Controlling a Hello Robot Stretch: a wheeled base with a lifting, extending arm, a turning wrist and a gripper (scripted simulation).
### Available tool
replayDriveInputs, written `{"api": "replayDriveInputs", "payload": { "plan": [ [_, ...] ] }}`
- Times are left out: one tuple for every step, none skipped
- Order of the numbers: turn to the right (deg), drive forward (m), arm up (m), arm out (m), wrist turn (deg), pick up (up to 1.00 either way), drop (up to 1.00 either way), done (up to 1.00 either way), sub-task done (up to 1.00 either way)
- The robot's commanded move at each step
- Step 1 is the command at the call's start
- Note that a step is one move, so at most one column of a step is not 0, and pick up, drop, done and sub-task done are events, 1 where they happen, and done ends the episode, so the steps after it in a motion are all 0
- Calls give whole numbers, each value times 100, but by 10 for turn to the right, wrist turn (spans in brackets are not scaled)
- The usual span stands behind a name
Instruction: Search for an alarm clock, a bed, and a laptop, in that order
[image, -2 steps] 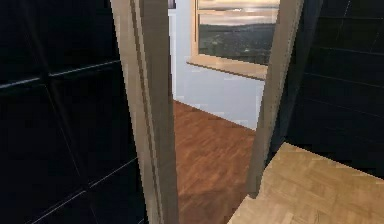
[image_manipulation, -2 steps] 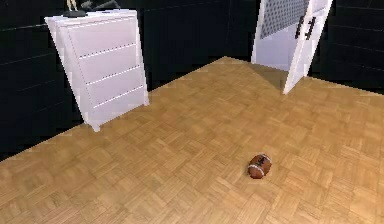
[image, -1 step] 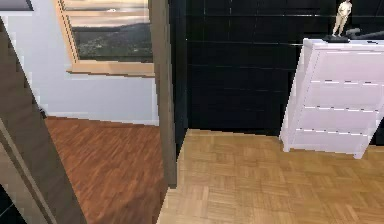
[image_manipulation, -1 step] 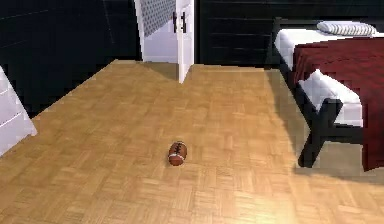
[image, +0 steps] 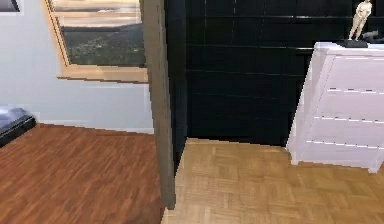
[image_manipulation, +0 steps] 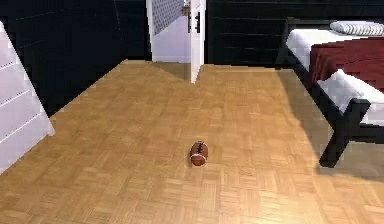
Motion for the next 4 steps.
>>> {"api": "replayDriveInputs", "payload": {
  "plan": [
    [450, 0, 0, 0, 0, 0, 0, 0, 0],
    [450, 0, 0, 0, 0, 0, 0, 0, 0],
    [60, 0, 0, 0, 0, 0, 0, 0, 0],
    [0, 5, 0, 0, 0, 0, 0, 0, 0]
  ]
}}
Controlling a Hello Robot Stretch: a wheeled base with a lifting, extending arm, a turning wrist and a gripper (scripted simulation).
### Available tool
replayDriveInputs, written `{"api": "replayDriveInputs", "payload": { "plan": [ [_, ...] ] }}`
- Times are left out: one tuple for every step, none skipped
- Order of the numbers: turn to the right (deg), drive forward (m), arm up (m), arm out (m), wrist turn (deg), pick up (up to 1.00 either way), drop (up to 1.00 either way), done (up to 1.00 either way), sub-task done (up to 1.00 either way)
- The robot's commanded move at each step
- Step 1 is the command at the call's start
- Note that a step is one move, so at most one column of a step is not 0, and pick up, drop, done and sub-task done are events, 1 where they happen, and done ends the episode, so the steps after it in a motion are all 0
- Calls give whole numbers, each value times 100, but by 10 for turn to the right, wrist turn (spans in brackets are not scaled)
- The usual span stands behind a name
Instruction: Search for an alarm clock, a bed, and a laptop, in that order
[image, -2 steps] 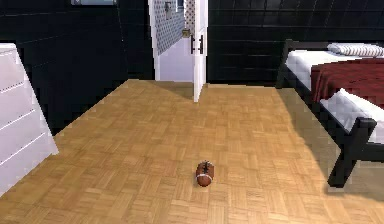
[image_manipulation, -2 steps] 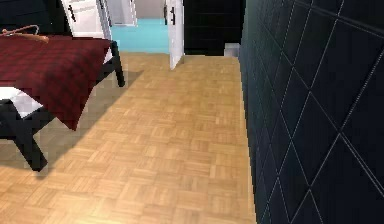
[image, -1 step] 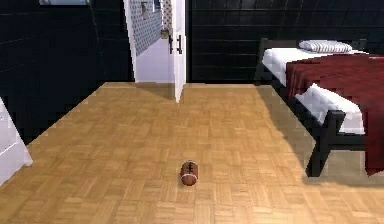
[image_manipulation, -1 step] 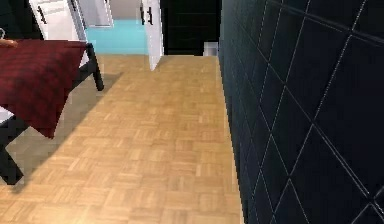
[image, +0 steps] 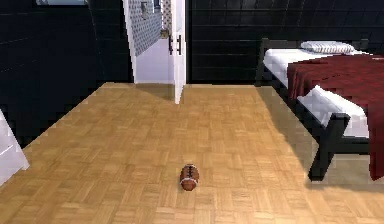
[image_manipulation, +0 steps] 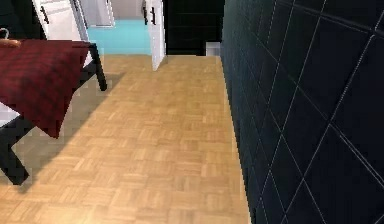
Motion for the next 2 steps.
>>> {"api": "replayDriveInputs", "payload": {
  "plan": [
    [-450, 0, 0, 0, 0, 0, 0, 0, 0],
    [-390, 0, 0, 0, 0, 0, 0, 0, 0]
  ]
}}
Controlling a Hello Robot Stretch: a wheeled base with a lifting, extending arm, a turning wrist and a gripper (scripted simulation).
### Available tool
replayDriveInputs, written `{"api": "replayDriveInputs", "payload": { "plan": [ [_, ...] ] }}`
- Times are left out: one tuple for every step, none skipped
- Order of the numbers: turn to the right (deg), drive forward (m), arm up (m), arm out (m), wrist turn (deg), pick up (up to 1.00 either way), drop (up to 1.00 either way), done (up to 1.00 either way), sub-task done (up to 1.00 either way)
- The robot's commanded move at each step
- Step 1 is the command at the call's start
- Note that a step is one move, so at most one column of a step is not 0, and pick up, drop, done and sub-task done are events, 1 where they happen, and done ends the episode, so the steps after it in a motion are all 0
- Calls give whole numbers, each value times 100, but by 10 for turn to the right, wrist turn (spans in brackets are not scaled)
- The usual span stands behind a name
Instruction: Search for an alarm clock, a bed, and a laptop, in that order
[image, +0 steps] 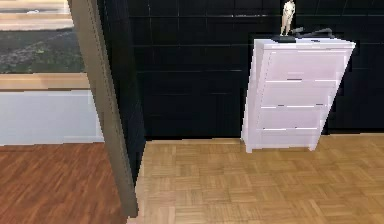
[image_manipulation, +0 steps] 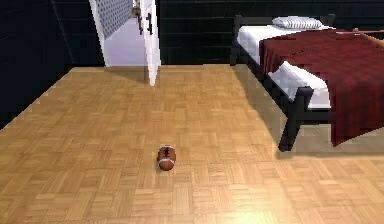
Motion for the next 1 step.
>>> {"api": "replayDriveInputs", "payload": {
  "plan": [
    [0, 45, 0, 0, 0, 0, 0, 0, 0]
  ]
}}
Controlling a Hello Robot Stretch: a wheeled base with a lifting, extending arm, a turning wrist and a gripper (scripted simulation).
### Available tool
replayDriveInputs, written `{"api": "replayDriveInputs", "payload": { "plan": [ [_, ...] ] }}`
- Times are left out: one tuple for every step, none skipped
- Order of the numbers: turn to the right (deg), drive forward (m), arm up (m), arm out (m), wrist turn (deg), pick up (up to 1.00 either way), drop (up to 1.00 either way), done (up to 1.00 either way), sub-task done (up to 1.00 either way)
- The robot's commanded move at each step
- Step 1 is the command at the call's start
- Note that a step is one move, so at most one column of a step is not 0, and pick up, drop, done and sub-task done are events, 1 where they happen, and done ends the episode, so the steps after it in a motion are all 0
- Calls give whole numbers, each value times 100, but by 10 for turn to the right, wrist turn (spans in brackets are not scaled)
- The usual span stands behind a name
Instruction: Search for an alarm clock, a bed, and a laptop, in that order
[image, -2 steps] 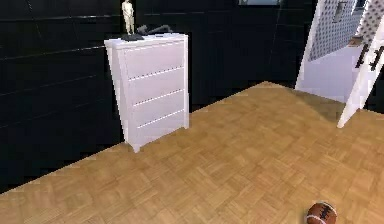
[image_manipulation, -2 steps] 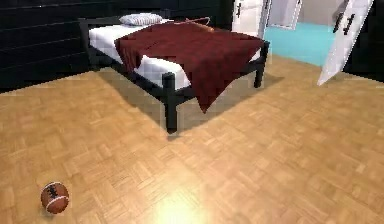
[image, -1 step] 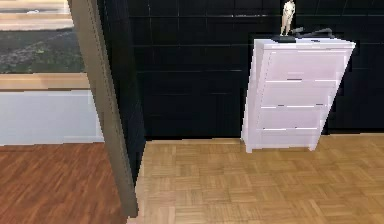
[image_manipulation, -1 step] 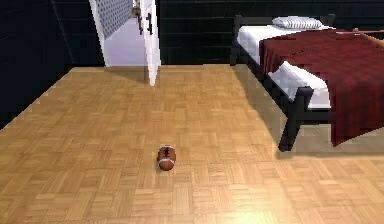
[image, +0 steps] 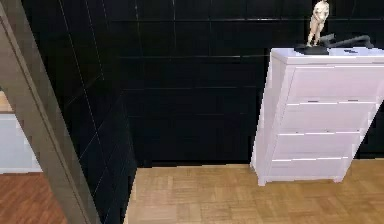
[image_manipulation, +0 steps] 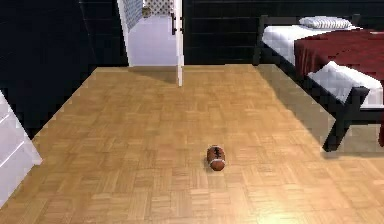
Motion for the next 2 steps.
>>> {"api": "replayDriveInputs", "payload": {
  "plan": [
    [-450, 0, 0, 0, 0, 0, 0, 0, 0],
    [-390, 0, 0, 0, 0, 0, 0, 0, 0]
  ]
}}
